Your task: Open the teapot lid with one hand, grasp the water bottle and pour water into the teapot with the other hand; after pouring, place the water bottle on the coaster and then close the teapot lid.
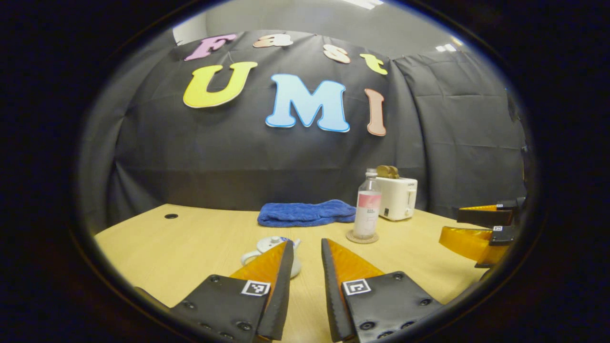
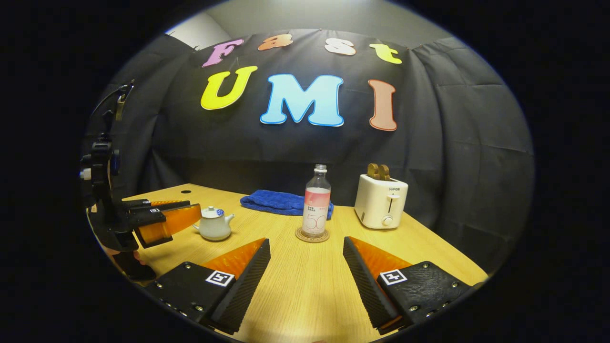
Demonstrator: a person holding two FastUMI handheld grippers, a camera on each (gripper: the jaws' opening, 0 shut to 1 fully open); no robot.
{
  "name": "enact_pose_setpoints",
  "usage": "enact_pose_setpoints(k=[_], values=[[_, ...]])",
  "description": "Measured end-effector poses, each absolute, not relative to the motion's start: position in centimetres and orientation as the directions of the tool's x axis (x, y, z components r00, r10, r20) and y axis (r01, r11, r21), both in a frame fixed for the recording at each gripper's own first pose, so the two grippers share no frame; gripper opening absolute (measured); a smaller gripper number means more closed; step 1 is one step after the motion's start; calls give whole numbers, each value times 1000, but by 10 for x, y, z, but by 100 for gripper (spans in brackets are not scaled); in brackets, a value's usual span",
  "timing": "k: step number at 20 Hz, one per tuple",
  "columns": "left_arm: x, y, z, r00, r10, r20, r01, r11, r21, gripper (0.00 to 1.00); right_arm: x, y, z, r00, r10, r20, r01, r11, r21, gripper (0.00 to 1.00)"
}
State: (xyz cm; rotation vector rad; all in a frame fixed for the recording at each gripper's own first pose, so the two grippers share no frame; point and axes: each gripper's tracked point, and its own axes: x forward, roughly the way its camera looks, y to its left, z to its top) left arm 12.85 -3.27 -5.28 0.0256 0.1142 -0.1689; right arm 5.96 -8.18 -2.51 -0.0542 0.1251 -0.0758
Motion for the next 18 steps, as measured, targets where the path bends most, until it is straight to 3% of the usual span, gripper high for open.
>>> enact_pose_setpoints(k=[3,13,18], values=[[105,-41,-48,984,-145,-99,152,986,66,50,38,-83,-22,990,-66,-122,58,996,-64,95],[45,-55,-24,992,-115,-50,117,992,48,52,-4,-73,-20,993,-45,-106,31,992,-125,95],[26,-59,-16,994,-109,-26,110,992,60,63,-9,-62,-17,997,-11,-76,3,994,-106,95]])
